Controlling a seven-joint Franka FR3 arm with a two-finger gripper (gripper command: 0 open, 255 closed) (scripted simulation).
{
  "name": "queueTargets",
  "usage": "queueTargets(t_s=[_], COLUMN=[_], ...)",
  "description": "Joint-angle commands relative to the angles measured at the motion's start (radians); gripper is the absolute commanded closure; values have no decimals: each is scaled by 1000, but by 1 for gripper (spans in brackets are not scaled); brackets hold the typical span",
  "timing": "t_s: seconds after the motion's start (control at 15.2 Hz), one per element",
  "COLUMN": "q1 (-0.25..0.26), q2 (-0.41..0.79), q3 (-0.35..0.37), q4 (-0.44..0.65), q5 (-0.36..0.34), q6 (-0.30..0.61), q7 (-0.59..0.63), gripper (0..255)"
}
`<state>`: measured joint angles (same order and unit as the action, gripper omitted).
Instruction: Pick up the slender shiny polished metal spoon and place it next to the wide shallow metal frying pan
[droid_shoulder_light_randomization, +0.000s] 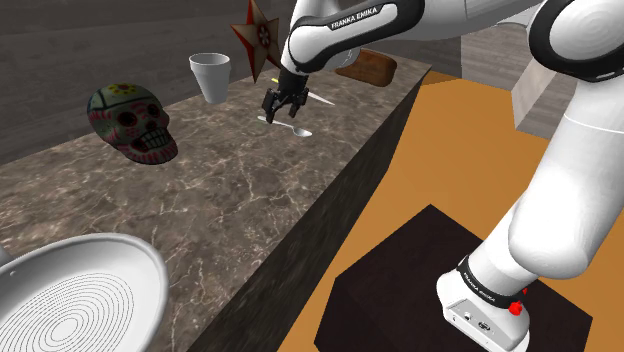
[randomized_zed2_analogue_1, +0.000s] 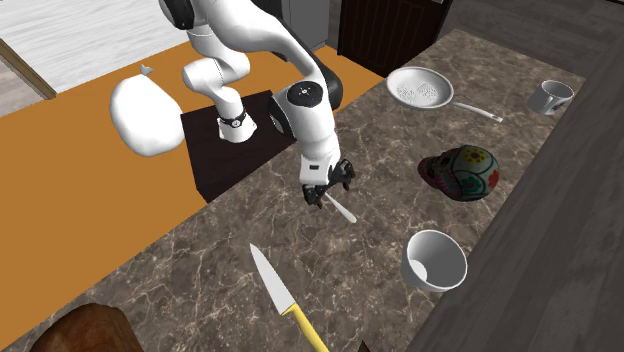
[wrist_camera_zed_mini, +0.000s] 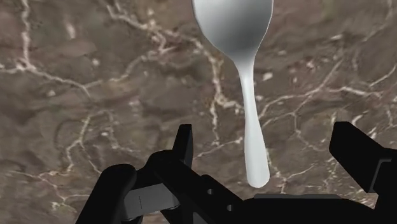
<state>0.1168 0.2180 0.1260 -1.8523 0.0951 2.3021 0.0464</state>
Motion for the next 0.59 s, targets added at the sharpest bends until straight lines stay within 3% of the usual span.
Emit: queueTargets(t_s=[0.0, 0.46, 0.53], q1=[2, 2, 2], q2=[14, 14, 14], q3=[1, 1, 1], q4=[-3, -2, -2], q5=[-2, -2, -2], q6=[17, 17, 17], q7=[2, 2, 2], gripper=[0, 0, 255])
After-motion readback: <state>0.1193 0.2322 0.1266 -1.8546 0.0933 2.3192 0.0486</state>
